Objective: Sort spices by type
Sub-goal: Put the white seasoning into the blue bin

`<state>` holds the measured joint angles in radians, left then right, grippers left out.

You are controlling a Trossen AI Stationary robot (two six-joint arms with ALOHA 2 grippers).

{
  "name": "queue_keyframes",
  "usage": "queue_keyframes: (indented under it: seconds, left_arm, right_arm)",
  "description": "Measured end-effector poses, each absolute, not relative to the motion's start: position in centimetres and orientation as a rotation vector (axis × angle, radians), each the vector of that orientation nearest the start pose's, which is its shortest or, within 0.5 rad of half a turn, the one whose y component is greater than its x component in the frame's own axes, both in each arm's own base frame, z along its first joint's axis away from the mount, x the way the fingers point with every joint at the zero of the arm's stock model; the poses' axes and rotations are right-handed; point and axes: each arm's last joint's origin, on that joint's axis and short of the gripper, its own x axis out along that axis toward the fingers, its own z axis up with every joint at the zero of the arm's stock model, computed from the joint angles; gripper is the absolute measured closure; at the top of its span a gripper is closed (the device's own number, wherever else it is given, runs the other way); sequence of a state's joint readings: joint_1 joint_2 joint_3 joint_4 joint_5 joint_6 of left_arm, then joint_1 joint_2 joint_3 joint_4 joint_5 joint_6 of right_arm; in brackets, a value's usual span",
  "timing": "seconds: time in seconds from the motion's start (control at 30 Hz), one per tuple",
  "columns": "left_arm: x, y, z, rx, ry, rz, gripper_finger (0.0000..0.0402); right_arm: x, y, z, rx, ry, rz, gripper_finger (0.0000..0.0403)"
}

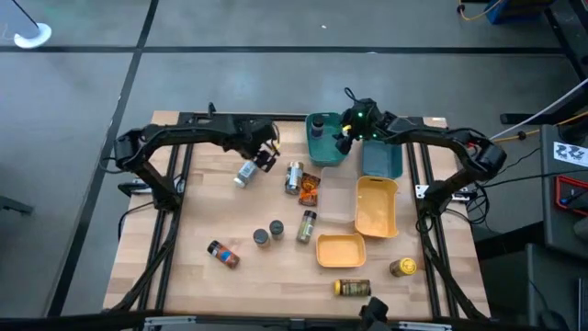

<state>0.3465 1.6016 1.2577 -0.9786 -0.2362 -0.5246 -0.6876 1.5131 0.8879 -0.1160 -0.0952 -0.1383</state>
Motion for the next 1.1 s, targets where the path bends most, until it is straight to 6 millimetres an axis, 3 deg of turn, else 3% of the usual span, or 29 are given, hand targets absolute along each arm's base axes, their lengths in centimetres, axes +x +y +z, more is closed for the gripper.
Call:
queue_keyframes:
  seconds: [0.2,0.53,0.93,1.1]
  left_arm:
    - [27.5,9.4,24.4,-0.508,1.297,0.850,0.0163]
    - [27.9,8.1,24.1,-0.509,1.289,0.840,0.0163]
    - [26.4,7.5,18.6,-0.561,1.303,0.876,0.0163]
    - [25.6,7.4,17.2,-0.558,1.316,0.883,0.0163]
  right_arm:
    - [23.3,-18.8,21.9,0.160,0.732,-0.512,0.0146]
    - [22.1,-17.3,23.1,0.218,0.760,-0.404,0.0146]
    - [21.8,-16.9,23.8,0.206,0.732,-0.349,0.0146]
    - [21.9,-16.9,23.9,0.211,0.720,-0.325,0.0146]
